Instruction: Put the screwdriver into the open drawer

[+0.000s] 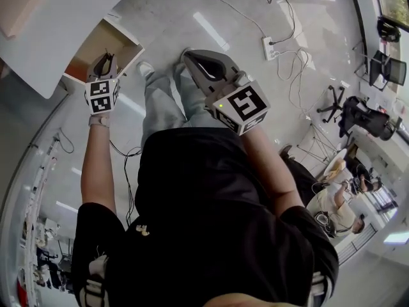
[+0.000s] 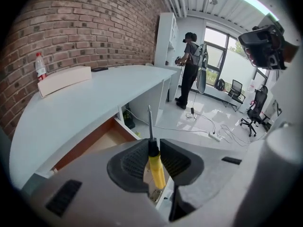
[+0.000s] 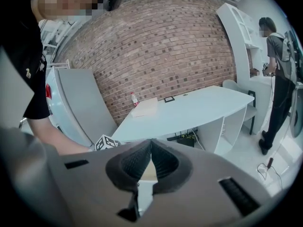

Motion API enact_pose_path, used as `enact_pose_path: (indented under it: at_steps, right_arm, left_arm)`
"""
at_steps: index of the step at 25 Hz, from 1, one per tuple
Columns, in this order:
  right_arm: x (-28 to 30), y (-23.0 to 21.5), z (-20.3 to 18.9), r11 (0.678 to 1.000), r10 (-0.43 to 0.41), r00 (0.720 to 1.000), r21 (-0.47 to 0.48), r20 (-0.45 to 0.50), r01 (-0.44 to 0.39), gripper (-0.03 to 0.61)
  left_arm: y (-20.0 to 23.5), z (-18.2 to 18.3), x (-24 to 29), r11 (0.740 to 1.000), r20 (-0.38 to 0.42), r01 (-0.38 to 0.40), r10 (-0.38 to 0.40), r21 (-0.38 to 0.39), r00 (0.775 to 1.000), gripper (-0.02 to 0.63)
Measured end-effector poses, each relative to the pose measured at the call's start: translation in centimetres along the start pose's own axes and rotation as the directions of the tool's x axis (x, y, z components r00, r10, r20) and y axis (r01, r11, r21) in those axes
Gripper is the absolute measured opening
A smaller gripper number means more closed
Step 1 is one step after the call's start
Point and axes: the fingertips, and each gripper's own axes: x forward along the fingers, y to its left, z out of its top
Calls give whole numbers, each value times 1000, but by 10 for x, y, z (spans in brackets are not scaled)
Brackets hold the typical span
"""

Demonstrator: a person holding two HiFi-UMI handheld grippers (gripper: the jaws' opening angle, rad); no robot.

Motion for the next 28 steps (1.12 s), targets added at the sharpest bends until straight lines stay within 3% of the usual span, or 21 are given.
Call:
enact_pose_path:
  at_steps: [22, 28]
  right_arm:
    - [47, -34, -53, 993, -78, 987, 80, -137, 90, 11]
    - [54, -38, -60, 990, -86, 988, 99, -124, 99, 11]
  left_arm:
    - [54, -85, 137, 1000, -192, 10, -11, -4, 981, 80]
    - [67, -104, 164, 995, -227, -5, -19, -104, 974, 80]
